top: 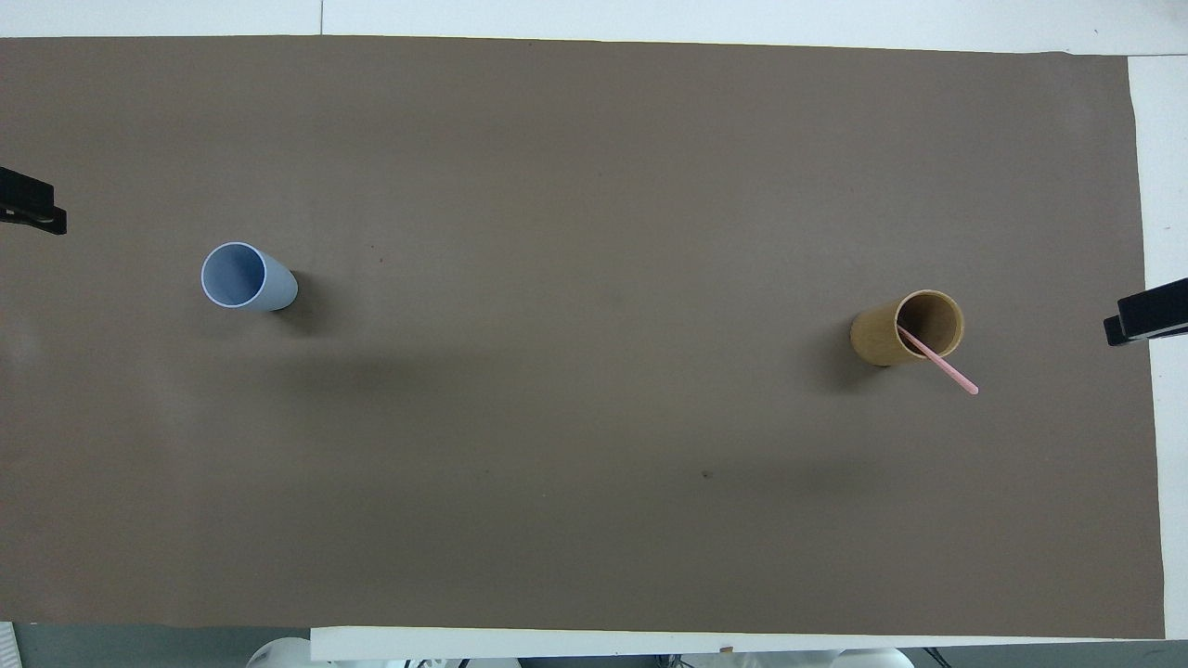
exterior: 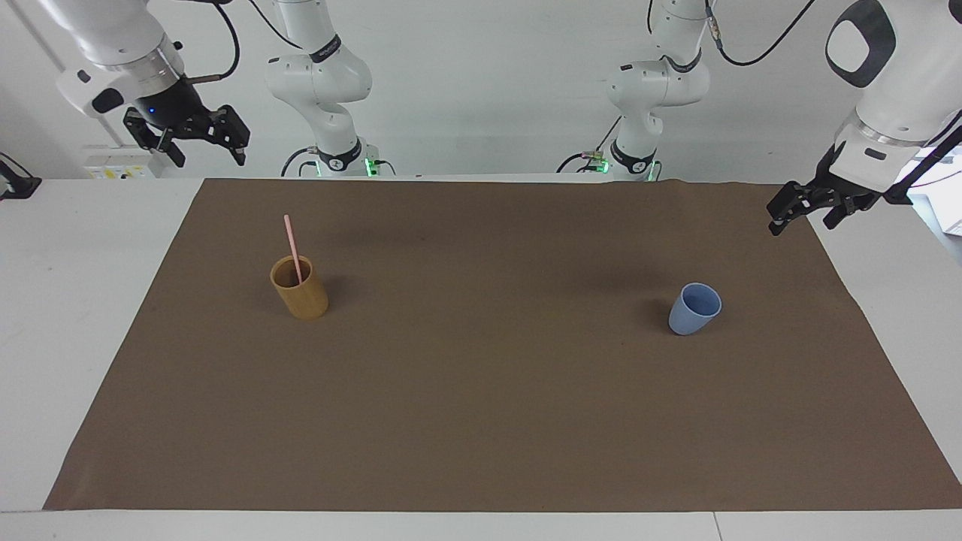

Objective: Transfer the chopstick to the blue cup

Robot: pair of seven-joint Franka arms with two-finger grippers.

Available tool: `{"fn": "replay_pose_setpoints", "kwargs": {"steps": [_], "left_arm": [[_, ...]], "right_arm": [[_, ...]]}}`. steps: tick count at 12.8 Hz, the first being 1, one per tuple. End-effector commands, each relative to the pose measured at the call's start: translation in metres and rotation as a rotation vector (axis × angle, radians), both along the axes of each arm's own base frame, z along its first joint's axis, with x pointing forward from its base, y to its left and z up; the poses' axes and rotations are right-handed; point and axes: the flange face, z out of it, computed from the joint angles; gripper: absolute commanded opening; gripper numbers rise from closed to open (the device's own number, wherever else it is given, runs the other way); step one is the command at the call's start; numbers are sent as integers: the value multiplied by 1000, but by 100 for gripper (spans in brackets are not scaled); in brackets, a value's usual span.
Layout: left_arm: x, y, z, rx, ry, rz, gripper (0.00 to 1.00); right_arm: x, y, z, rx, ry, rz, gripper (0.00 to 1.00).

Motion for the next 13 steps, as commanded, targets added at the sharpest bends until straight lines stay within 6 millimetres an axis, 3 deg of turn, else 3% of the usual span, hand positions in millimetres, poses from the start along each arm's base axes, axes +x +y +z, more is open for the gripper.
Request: {"fn": "replay_pose_setpoints", "kwargs": {"steps": [1, 13], "left_arm": [[-4, 2, -1, -14, 14, 0, 100], [-4, 2, -1, -14, 14, 0, 100]], "right_arm": [[-6, -3, 0, 18, -15, 9, 100], [-8, 1, -1, 18, -4, 12, 100]]}}
